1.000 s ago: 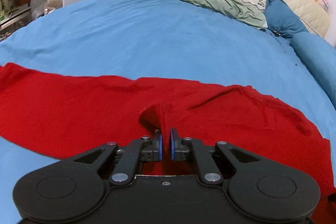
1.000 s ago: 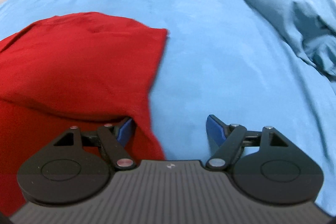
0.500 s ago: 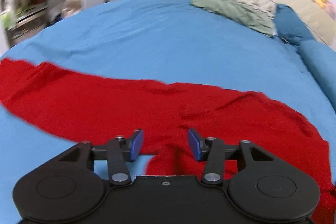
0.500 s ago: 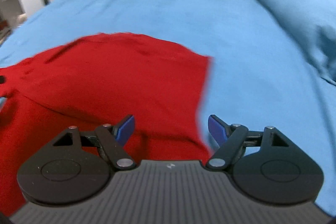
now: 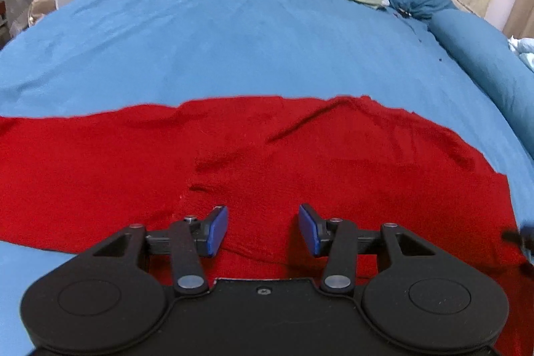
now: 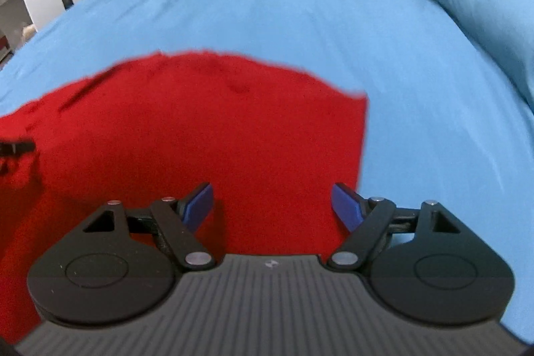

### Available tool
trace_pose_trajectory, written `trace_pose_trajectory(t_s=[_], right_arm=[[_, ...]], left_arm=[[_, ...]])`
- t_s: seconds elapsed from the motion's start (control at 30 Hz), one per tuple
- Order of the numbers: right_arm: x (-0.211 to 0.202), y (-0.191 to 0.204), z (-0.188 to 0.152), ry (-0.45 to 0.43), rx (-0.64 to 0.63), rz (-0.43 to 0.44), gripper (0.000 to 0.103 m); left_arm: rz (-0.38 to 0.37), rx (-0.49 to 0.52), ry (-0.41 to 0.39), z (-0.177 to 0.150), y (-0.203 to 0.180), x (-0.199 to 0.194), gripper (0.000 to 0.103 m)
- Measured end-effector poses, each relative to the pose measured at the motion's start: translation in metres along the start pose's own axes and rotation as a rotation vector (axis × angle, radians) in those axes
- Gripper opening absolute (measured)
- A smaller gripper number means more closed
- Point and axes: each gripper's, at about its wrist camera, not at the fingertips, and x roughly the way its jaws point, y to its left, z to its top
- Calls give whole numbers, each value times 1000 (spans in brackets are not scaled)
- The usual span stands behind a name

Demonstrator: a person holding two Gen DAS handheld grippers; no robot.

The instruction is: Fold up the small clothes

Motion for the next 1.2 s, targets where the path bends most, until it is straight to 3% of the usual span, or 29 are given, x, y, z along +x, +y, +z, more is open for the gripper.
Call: trace_pose_trajectory(t_s=[0.1, 0.2, 0.27, 0.43, 0.57, 0.83, 0.9, 1.0, 1.2], right_arm=[[29, 0, 23, -26, -7, -2, 94], [67, -15, 36, -3, 26, -57, 94], [80, -32, 41, -7, 90, -50, 101], [84, -34, 50, 13, 99, -64, 101], [55, -27, 59, -14, 58, -44, 101], [-55, 64, 88, -82, -57, 64, 103], [-70, 97, 86, -86, -93, 129, 103], [-72, 144, 79, -44, -125, 204, 103], [-69, 233, 52, 35, -93, 310, 103]], left_arm=[[-11, -12, 11, -4, 3, 5, 52], [-15, -20, 11, -4, 3, 6, 52], [-20, -18, 11, -5, 4, 6, 52], [-34, -10, 20, -3, 6, 4, 52], [-9, -41, 18, 11, 11, -11, 52], [116, -156, 6, 42, 48, -87, 54], [143, -189, -2, 44, 67, -103, 71], [190, -237, -33, 45, 106, -125, 85], [260, -333, -50, 36, 190, -145, 86]])
